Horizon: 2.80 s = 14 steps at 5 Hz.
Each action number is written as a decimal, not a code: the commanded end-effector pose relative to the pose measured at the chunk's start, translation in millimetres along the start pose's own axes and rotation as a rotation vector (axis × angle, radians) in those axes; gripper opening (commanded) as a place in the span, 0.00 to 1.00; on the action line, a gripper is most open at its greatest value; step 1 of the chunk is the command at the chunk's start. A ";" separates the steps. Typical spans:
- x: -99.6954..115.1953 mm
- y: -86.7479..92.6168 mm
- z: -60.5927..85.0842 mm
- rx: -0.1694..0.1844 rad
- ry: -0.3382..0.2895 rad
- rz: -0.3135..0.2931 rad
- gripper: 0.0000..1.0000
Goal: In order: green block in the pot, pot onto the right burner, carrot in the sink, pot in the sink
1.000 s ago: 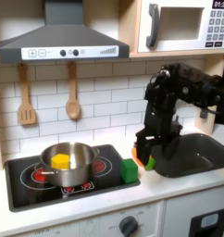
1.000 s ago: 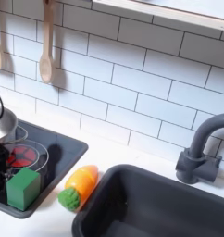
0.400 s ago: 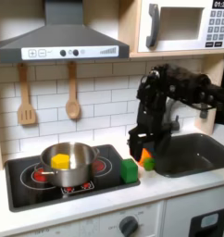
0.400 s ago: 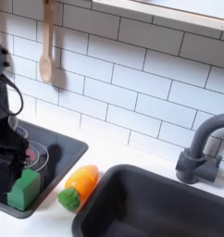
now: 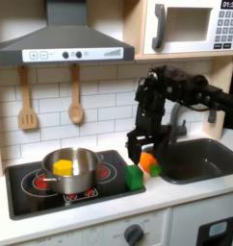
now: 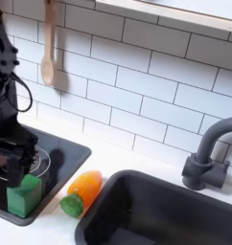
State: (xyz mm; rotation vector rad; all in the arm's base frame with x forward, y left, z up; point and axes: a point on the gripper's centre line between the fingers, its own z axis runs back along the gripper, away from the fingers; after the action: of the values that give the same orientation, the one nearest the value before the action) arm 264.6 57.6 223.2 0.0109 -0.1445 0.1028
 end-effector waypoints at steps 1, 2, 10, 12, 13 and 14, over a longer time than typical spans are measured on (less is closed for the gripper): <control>10.7 -0.2 -8.3 0.001 0.019 -0.011 1.00; 15.9 1.0 -10.9 0.004 0.022 -0.014 1.00; 33.7 -10.7 -56.2 0.025 0.075 -0.046 1.00; 32.5 -12.0 -72.2 0.015 0.120 -0.032 1.00; 33.9 -11.4 -76.5 0.021 0.124 -0.037 1.00; 38.3 -10.3 -79.9 0.018 0.128 -0.033 1.00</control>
State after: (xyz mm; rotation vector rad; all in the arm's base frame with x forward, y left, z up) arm 312.2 53.6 146.2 0.0272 0.0001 0.0726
